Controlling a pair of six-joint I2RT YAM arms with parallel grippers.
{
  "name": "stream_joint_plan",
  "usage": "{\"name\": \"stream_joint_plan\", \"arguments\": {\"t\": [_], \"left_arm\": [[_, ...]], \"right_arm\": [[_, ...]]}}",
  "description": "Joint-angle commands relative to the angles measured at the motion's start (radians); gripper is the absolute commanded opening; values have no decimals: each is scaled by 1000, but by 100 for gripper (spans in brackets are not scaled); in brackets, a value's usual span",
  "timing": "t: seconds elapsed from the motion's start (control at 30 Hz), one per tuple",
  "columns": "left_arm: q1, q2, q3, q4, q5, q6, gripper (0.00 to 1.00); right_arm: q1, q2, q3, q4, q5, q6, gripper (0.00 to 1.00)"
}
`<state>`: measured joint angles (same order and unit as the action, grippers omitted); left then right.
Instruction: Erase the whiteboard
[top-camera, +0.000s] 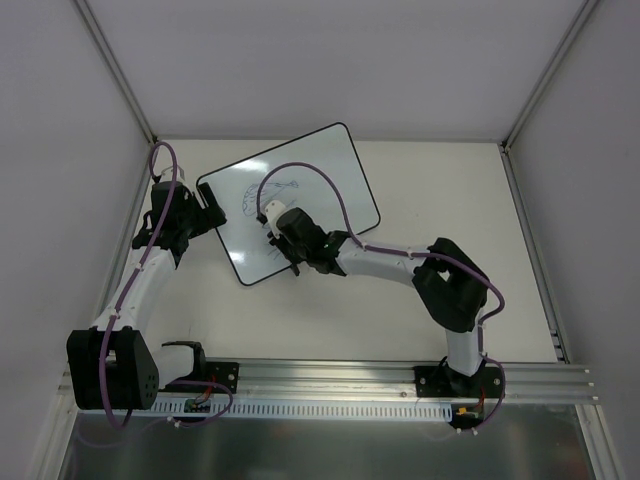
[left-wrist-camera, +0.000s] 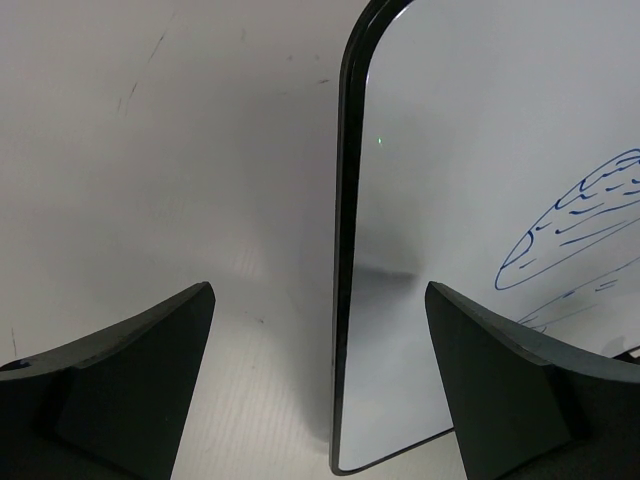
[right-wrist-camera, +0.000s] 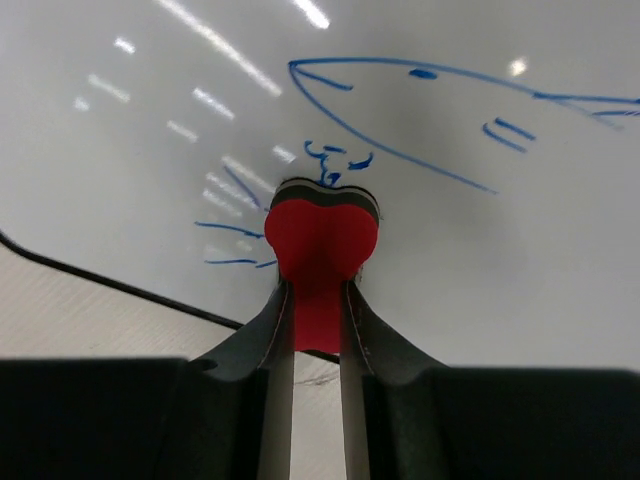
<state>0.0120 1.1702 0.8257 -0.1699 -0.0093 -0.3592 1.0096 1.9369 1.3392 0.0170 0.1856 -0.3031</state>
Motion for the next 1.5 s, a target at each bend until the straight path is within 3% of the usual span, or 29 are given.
{"name": "stream_joint_plan", "arguments": {"t": [0.0,0.13,0.37,0.67,1.0,1.3,1.47], "left_arm": [[-7,-14,4,18,5,-15,88],[-7,-18,3,18,5,-14,88],[-7,-23,3,20,5,-14,88],[-7,-27,1,18,3,-11,88],[-7,-27,3,18,5,-12,88],[-9,-26,3,20,2,-11,88],[-21,-21,4,20,5,-12,88]], "right_arm": [[-17,-12,78,-12,144,-94,0],[-38,20,188,-48,238,-140,0],[-60,79,307,-94,267,-142,0],[-63,143,405,-198,181,-107,0],[-60,132,316,-206,43,-82,0],[-42,31,68,-155,18,1,0],[-42,-12,8,-141,47,4,0]]}}
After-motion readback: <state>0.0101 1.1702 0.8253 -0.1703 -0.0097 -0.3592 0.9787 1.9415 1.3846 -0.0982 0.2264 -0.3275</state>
